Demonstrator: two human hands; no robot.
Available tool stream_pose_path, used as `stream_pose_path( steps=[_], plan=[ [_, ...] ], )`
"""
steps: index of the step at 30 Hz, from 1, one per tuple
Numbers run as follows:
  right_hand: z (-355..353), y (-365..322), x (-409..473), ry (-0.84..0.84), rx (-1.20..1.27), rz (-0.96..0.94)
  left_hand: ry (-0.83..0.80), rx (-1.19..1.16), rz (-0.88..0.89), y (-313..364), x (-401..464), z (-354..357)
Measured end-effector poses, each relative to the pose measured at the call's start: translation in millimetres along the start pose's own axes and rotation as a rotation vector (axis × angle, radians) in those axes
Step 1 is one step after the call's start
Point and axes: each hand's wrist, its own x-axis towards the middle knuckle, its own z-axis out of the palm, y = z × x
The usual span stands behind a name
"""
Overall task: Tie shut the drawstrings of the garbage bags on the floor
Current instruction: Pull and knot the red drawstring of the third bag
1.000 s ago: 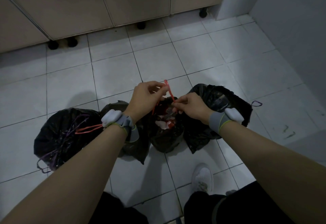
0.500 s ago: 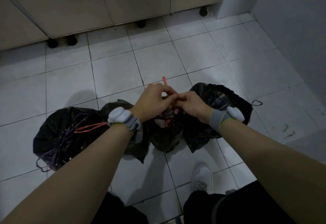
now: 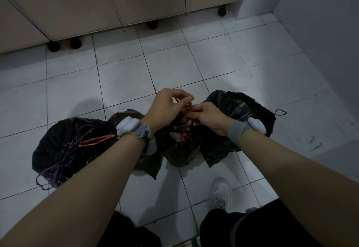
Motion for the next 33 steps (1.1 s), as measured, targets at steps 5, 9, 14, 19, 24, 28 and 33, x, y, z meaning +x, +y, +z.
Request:
stream_pose_path(
  steps=[5, 9, 14, 19, 24, 28, 33],
  plan=[
    [2, -2, 1, 0.039, 0.049, 0.007, -0.022, 0.021, 0.018, 3, -3, 3],
    [3, -3, 1, 0.030, 0.163, 0.078, -0.025, -0.023, 0.005, 4, -3, 6],
    [0, -6, 0, 0.016, 0.231, 0.104, -0.017, -0.109, 0.026, 3, -2, 7],
    [2, -7, -1, 0.035, 0.227, 0.088, -0.055, -0.100, 0.035, 0, 0, 8],
    [5, -9, -10, -0.066, 0.172, 0.085, -0.060, -0.081, -0.029, -3, -2, 13],
    [3, -15, -12, -0.122, 0.204, 0.081, -0.064, -0.081, -0.065, -5, 0, 12],
    [0, -12, -10, -0.086, 0.179, 0.046, -0.051, -0.071, -0.057, -6, 0, 9]
  ],
)
